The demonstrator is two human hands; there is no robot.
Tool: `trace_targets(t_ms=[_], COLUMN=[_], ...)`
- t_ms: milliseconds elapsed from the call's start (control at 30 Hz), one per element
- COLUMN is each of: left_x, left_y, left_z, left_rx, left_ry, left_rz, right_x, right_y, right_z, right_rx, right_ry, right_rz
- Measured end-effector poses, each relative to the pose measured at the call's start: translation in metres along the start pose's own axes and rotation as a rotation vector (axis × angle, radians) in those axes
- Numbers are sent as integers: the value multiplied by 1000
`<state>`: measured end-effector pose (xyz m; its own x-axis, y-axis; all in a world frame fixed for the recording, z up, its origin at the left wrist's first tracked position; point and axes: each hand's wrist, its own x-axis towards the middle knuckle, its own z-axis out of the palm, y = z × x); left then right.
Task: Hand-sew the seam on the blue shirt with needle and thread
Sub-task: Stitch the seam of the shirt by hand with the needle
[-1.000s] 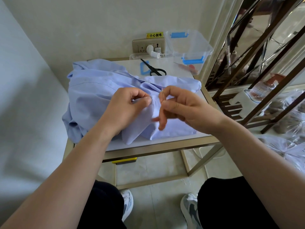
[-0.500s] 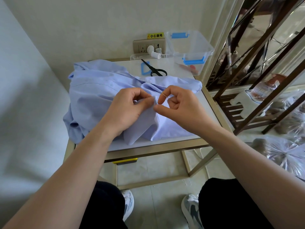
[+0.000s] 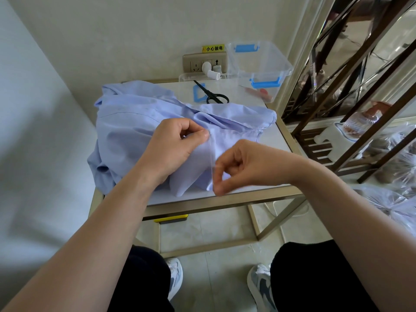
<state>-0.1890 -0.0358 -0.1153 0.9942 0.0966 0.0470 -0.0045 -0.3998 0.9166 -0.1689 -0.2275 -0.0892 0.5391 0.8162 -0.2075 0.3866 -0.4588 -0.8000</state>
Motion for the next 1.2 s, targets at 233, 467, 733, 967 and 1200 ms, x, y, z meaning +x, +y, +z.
trace_targets(t_ms=[233,467,733,967,1200], left_x=[0,-1,0,-1,-1], left_y=[0,2,1,3,2], left_z=[0,2,-1,-2,-2], left_rx=[-22,-21,-33,-13,-23], left_ry=[-18,-45,13,29,25], left_rz=[-17,-5,-21,4,6], right_x=[6,20,4,-2,-2], right_y=[11,13,2,6,13], right_z=[-4,15,3,-1,-10], right_rx=[156,98,34,32,20], right_ry=[606,699,163,33,149], right_rz=[41,24,-22,0,74])
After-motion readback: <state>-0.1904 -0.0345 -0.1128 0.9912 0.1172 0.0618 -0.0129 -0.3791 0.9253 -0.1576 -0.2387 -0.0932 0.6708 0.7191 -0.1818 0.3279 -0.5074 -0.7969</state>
